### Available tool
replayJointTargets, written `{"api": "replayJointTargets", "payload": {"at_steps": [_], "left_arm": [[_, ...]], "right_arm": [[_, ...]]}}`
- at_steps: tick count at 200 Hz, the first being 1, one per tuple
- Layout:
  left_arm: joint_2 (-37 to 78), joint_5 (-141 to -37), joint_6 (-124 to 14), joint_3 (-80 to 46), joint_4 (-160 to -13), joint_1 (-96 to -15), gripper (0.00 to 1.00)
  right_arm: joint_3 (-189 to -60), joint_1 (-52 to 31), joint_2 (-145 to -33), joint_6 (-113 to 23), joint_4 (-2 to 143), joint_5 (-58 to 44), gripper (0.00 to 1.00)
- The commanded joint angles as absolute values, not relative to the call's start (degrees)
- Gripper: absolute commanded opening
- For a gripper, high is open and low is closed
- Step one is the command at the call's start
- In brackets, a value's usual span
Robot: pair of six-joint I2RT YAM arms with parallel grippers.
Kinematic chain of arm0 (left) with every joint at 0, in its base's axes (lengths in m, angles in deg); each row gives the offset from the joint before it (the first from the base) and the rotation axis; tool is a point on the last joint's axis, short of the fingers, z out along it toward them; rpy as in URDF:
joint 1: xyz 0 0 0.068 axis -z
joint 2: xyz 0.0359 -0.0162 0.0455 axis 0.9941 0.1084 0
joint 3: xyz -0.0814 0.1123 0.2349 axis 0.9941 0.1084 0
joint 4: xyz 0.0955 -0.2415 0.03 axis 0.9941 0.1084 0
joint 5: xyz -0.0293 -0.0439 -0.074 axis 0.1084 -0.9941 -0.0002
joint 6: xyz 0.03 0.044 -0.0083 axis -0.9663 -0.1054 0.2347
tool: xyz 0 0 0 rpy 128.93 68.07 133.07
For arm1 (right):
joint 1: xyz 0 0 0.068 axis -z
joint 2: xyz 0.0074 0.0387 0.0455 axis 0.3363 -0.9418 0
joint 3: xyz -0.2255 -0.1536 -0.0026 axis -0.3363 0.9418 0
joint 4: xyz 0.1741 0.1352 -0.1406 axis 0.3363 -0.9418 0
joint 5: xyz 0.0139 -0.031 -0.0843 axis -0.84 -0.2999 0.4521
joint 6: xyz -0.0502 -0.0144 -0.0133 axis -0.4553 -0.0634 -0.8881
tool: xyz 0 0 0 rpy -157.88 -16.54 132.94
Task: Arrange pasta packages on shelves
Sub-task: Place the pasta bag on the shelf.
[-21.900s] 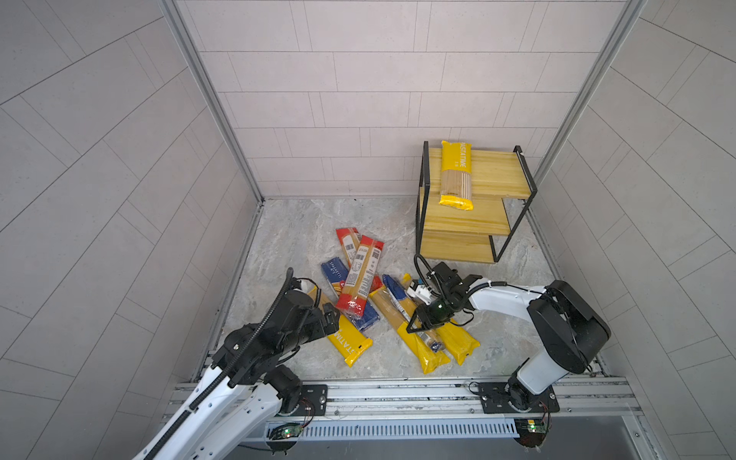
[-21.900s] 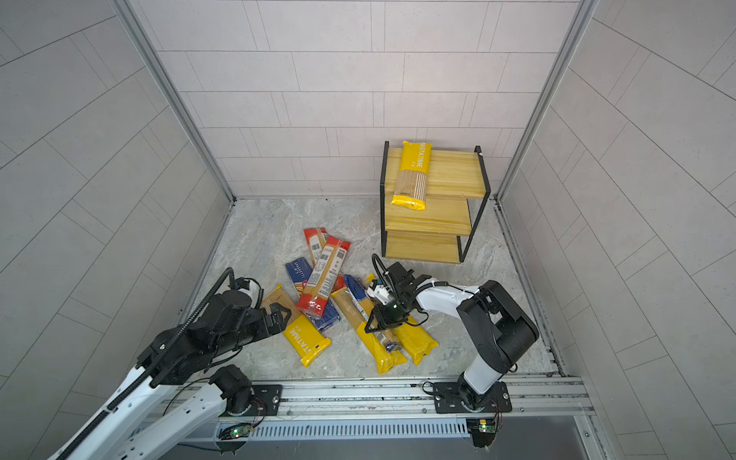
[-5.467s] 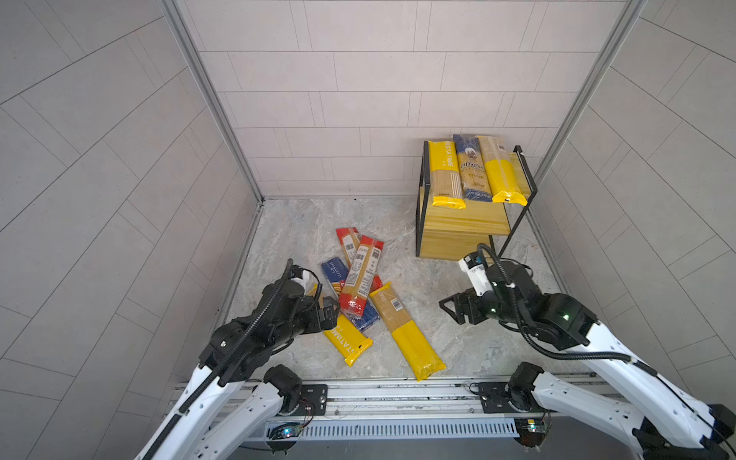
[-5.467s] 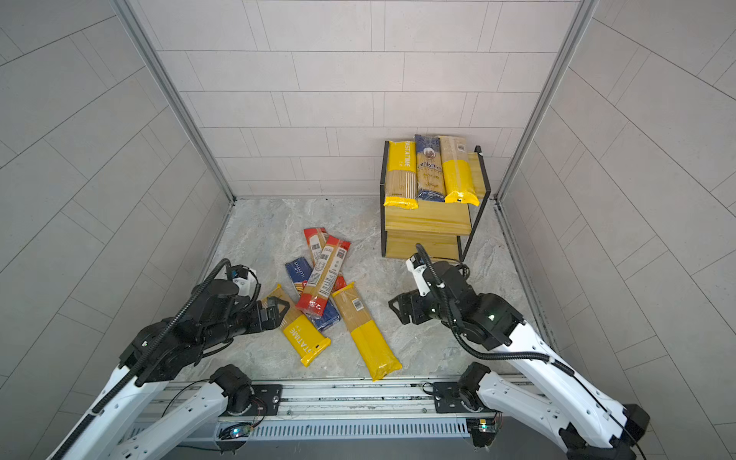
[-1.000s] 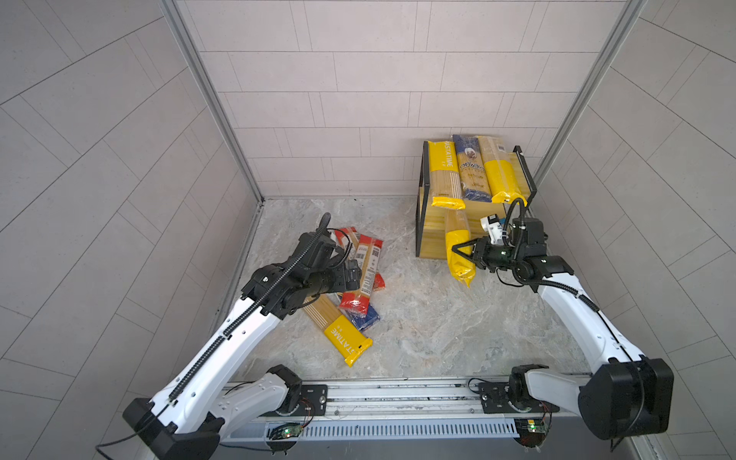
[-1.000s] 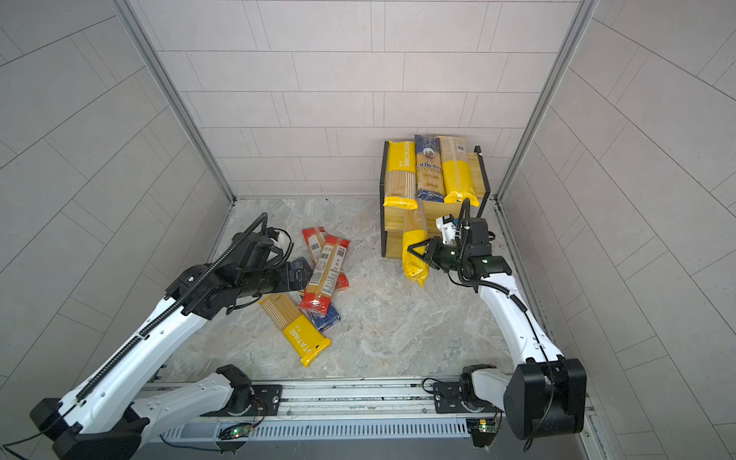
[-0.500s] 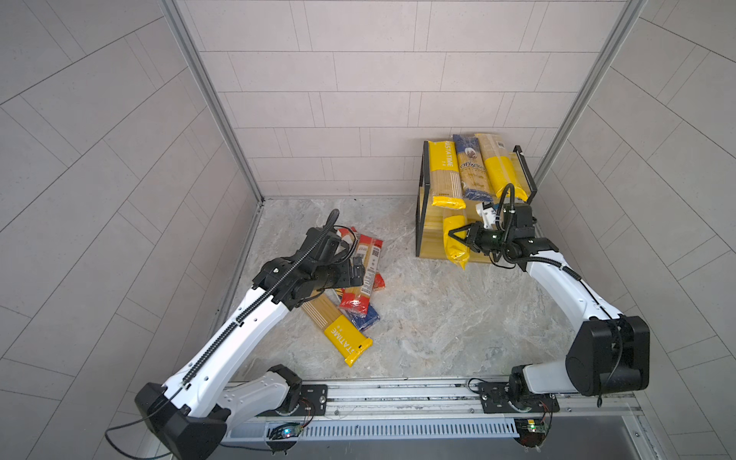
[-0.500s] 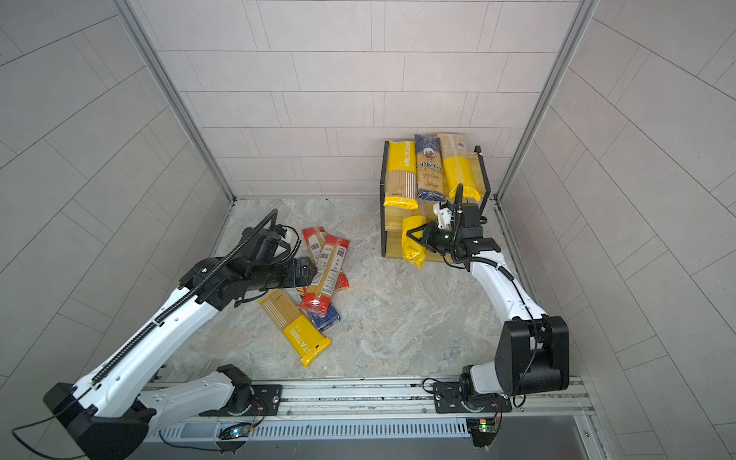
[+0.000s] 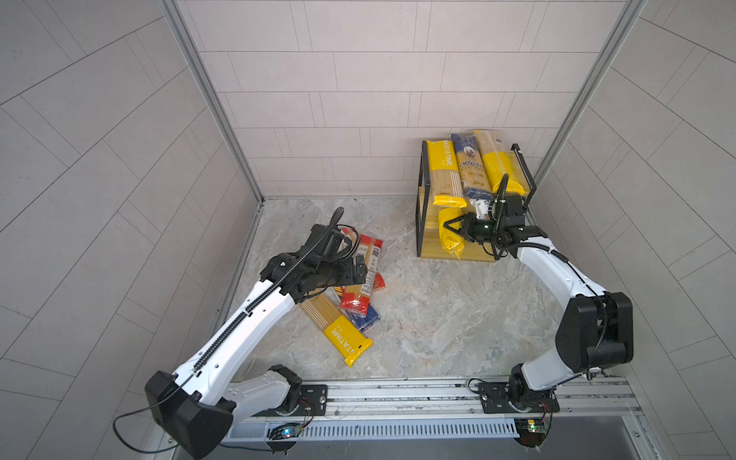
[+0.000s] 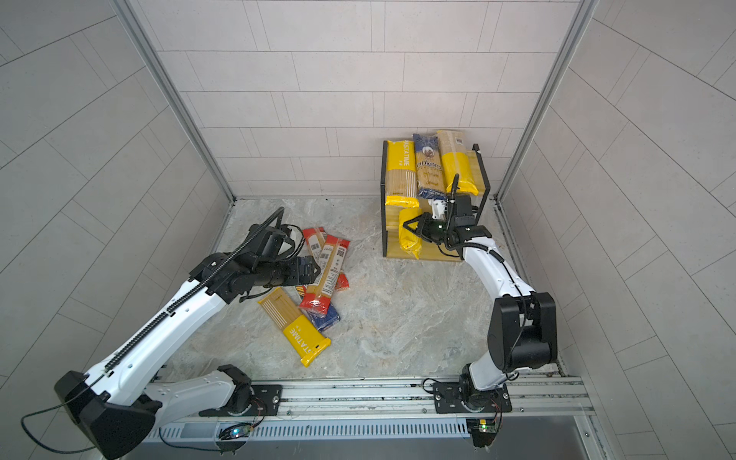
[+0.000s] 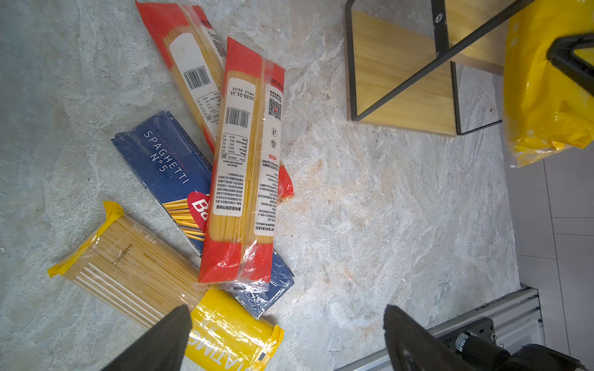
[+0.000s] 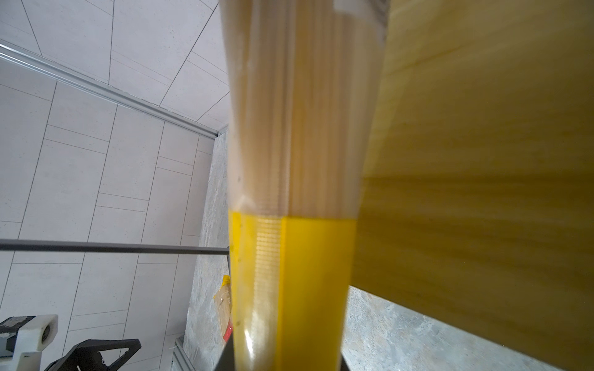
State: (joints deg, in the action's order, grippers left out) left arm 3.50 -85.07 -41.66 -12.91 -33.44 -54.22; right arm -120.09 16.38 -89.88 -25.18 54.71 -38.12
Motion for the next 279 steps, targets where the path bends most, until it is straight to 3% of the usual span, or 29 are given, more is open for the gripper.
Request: {"api": "replayJointTargets", "payload": {"at_steps": [1, 126, 193, 237, 279], "left_arm": [[3.6, -85.6, -42.7, -14.1, -32.9, -54.8, 0.99], [1.3, -85.7, -42.1, -13.2, -32.2, -55.0, 0.99], [0.6, -86.0, -42.2, -12.5, -32.3, -55.5, 0.99], [0.3, -86.6, -42.4, -12.1, -32.3, -55.9, 0.99], [-0.8, -87.1, -42.3, -11.8, -32.3, -56.0, 0.99]], "right_arm": [[-124.1, 16.1, -90.8, -27.8, 60.3, -38.7, 0.0], [-123.1, 16.1, -91.5, -26.6, 58.7, -38.0, 0.4], [-122.9, 16.1, -92.0, -26.0, 57.9, -37.8, 0.48], [-121.3, 16.1, -89.4, -26.4, 57.5, -36.9, 0.63], [-120.0, 16.2, -86.4, -27.7, 54.8, -35.8, 0.66]]}}
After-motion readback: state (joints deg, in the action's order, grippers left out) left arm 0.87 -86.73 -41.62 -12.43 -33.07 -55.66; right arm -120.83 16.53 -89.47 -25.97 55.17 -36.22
